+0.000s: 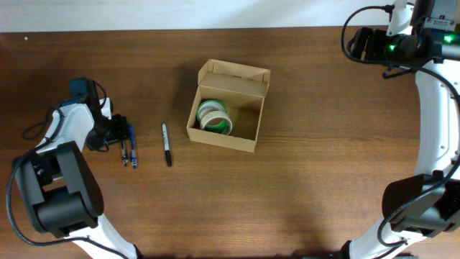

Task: Pack container
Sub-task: 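Lower the left gripper and grasp the black pen, then carry the black pen into the box and release it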

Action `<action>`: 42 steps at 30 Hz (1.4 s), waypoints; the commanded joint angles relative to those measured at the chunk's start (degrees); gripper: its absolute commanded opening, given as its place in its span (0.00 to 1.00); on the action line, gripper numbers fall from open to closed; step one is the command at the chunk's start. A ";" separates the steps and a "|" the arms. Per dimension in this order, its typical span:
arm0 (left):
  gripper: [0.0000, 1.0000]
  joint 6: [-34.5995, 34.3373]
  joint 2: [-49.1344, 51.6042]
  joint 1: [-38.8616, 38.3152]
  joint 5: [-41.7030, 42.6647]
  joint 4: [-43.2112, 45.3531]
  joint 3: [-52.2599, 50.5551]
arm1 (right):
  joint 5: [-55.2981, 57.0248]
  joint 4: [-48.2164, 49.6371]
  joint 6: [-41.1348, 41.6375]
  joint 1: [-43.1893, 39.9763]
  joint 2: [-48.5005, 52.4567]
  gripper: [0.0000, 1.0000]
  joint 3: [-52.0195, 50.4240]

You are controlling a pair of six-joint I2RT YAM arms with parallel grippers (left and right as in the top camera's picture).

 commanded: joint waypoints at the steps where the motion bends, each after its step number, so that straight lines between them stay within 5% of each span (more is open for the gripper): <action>1: 0.70 0.94 0.72 0.52 -1.92 0.13 0.94 | -0.26 0.02 0.44 -0.13 -1.18 0.99 1.11; 18: 0.57 1.09 4.50 0.42 -1.18 -0.33 0.94 | -0.26 0.02 0.44 -0.13 -1.18 0.99 1.11; 20: 0.45 1.09 4.74 0.42 -1.16 -0.61 0.92 | -0.26 0.02 0.44 -0.13 -1.18 0.99 1.11; 23: 0.04 1.09 4.74 0.42 -0.61 -1.38 0.94 | -0.26 0.02 0.44 -0.13 -1.18 0.99 1.11; 24: 0.02 1.09 4.74 0.42 -0.28 -1.62 0.94 | -0.26 0.02 0.44 -0.13 -1.18 0.99 1.11; 33: 0.02 3.65 3.65 -0.55 5.05 -7.87 6.91 | -0.26 0.02 0.44 -0.13 -1.18 0.99 1.11; 42: 0.02 22.99 0.57 -7.93 5.09 -21.88 28.50 | -0.26 0.02 0.44 -0.13 -1.18 0.99 1.11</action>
